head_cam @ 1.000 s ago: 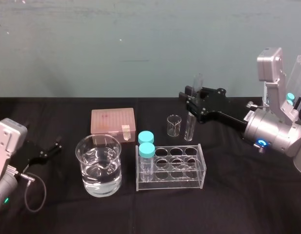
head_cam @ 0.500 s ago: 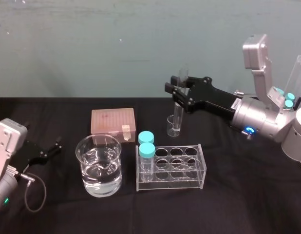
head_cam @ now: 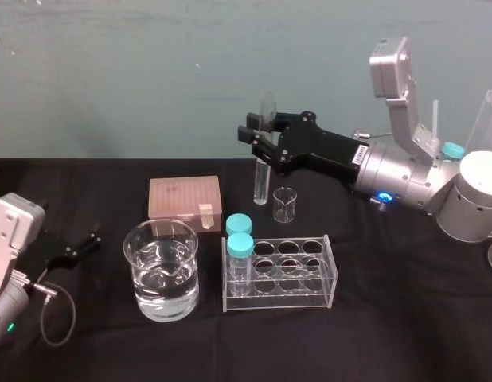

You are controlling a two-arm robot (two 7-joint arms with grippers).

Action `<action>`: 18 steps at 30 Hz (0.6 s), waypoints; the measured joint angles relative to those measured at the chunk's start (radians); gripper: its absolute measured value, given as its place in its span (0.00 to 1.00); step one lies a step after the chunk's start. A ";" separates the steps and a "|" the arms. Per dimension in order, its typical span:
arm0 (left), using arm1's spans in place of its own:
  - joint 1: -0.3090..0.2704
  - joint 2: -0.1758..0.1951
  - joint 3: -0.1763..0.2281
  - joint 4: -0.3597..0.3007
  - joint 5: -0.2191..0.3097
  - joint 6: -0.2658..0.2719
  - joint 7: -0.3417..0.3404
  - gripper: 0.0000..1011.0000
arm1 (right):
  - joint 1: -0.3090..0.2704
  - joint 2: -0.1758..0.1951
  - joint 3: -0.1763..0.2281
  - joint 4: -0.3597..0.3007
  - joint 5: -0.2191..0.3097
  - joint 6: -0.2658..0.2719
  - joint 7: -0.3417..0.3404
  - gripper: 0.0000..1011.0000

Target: Hold the test tube with one hand and immerse one end into the beaker, then return it to the test tube rack.

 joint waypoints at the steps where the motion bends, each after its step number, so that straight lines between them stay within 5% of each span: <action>1: 0.000 0.000 0.000 0.000 0.000 0.000 0.000 0.99 | 0.004 -0.002 -0.003 0.003 0.002 -0.001 0.004 0.24; 18: 0.000 0.000 0.000 0.000 0.000 0.000 0.000 0.99 | 0.071 -0.025 -0.054 0.059 0.052 -0.037 0.114 0.24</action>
